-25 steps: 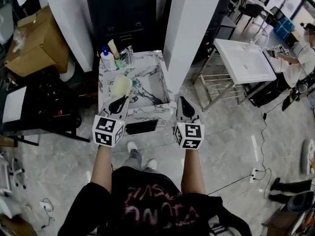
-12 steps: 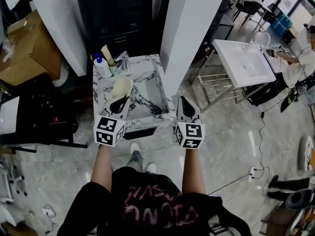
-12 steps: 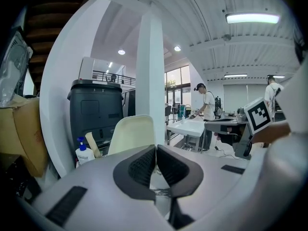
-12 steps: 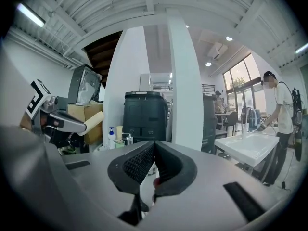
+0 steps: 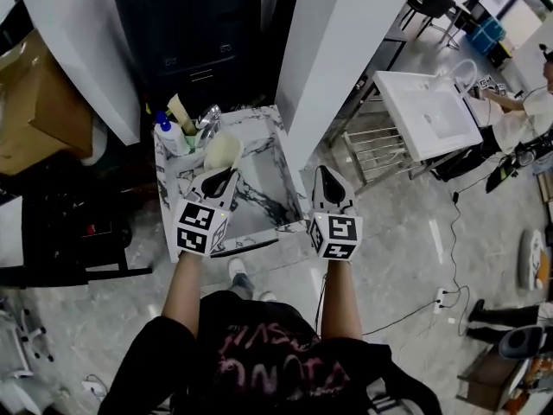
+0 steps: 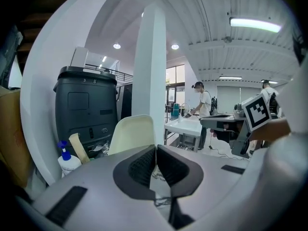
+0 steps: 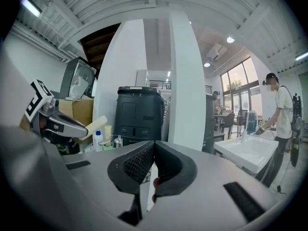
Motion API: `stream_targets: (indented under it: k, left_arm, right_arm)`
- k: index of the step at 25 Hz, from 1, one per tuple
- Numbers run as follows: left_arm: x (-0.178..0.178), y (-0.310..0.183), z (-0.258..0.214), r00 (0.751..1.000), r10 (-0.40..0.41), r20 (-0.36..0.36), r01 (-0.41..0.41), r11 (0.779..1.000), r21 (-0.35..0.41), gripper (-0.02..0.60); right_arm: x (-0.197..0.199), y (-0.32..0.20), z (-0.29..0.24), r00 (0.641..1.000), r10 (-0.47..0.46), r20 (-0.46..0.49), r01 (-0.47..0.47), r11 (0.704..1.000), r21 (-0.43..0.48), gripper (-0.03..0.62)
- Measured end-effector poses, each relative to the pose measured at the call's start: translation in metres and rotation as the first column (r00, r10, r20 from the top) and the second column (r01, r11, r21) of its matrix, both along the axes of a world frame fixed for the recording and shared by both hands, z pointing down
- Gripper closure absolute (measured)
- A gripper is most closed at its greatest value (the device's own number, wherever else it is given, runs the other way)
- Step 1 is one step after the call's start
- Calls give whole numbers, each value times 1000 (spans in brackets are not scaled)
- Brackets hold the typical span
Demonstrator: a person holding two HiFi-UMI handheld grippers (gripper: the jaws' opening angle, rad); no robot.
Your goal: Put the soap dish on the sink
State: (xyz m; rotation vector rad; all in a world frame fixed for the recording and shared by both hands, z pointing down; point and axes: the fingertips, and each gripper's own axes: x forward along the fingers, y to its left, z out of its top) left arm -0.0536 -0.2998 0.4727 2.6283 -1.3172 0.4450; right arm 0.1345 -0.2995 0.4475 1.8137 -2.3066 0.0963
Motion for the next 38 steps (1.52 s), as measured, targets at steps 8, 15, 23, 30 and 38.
stream_targets:
  k: [8, 15, 23, 30, 38]
  left_arm:
    - [6, -25, 13, 997, 77, 4, -77, 997, -19, 557]
    - [11, -38, 24, 995, 97, 34, -96, 995, -38, 557]
    - [16, -64, 47, 996, 69, 59, -63, 994, -92, 557]
    - [28, -98, 64, 994, 48, 95, -36, 991, -129, 557]
    - [46, -138, 98, 990, 57, 133, -31, 981, -194, 557]
  right_arm:
    - [-7, -13, 4, 999, 43, -15, -43, 999, -9, 580]
    - [-3, -24, 1, 998, 57, -24, -57, 998, -2, 580]
    - [4, -50, 3, 999, 31, -21, -31, 1000, 0, 580]
    - [20, -79, 5, 1000, 11, -8, -12, 1000, -10, 580]
    - [44, -107, 13, 1000, 8, -13, -8, 1000, -18, 580]
